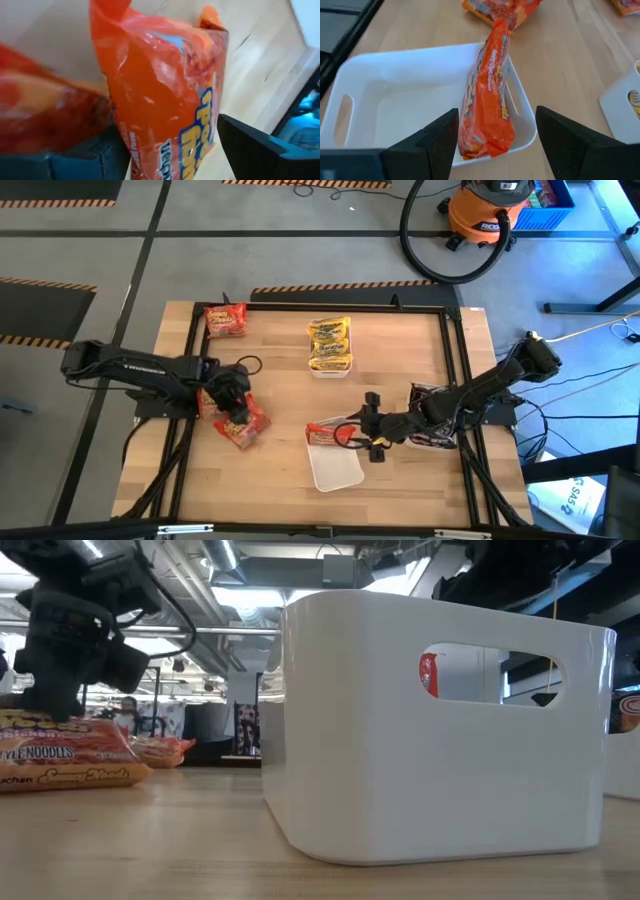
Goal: Sort Maruchan noodles
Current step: Put the bottom right orange noodle pack into bottom white bin
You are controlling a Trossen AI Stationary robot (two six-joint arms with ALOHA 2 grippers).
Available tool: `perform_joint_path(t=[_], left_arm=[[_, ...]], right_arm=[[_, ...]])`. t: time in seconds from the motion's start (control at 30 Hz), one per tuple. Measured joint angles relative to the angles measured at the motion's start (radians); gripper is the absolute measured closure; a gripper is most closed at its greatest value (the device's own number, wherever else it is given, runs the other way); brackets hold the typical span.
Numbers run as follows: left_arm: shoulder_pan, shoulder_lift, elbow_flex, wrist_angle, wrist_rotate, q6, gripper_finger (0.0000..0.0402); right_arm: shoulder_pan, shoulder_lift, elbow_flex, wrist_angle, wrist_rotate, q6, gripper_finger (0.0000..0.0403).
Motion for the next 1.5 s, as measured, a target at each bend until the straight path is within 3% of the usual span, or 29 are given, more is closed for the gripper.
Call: perform_joint_path(t=[0.17, 0.47, 0.63, 1.0, 1.23, 1.5], left_arm=[[-0.026, 0.041, -0.044, 0.141, -0.003, -0.035, 0.0138], [-0.085, 0.142, -0.053, 0.253, -0.022, -0.053, 0.0145], [-0.111, 0.145, -0.055, 0.315, -0.004, -0.027, 0.0174], [-0.118, 0.141, -0.057, 0.337, -0.004, 0.013, 0.0276], [-0.118, 0.134, -0.044, 0.33, -0.006, 0.028, 0.0289], [-0.128, 0.135, 0.068, 0.268, -0.048, 0.106, 0.029]], right_arm=[[0.0, 0.005, 0.0, 0.0, 0.002, 0.0, 0.016], [0.0, 0.005, 0.0, 0.005, 0.016, 0.0, 0.016], [0.0, 0.005, 0.0, 0.005, 0.016, 0.0, 0.016], [0.0, 0.005, 0.0, 0.005, 0.016, 0.001, 0.016], [0.0, 0.005, 0.0, 0.004, 0.016, 0.011, 0.016], [0.0, 0.002, 0.001, 0.003, 0.01, 0.053, 0.016]])
